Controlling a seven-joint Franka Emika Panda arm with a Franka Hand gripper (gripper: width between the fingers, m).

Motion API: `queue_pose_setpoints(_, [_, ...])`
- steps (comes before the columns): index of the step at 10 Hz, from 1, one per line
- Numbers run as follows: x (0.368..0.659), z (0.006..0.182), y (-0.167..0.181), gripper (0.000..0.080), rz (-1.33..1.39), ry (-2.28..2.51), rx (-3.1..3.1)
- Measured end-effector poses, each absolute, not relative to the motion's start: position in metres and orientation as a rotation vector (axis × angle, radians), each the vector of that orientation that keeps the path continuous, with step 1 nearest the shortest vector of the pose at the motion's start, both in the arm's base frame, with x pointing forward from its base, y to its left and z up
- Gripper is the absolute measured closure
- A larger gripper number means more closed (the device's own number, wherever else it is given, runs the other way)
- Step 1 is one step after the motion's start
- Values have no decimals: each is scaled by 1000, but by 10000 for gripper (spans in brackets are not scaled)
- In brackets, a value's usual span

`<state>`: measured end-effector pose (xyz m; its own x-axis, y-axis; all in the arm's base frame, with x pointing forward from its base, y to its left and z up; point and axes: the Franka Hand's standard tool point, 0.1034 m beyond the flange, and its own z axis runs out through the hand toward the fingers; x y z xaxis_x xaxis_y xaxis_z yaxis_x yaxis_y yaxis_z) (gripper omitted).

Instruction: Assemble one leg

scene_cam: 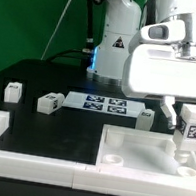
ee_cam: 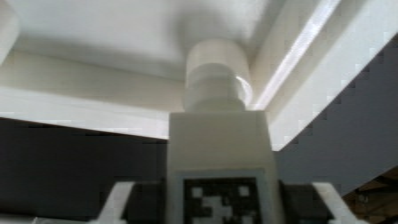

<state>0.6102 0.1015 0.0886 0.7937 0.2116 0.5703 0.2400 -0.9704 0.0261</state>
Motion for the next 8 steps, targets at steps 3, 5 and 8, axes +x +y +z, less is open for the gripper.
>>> queue_pose_setpoints(3, [618, 82, 101, 511, -911, -362, -2931])
queue_pose_setpoints(5, [620, 78, 103, 511, -905, -362, -2931])
queue_pose_setpoints(8, [623, 78, 106, 511, -925, -364, -2923])
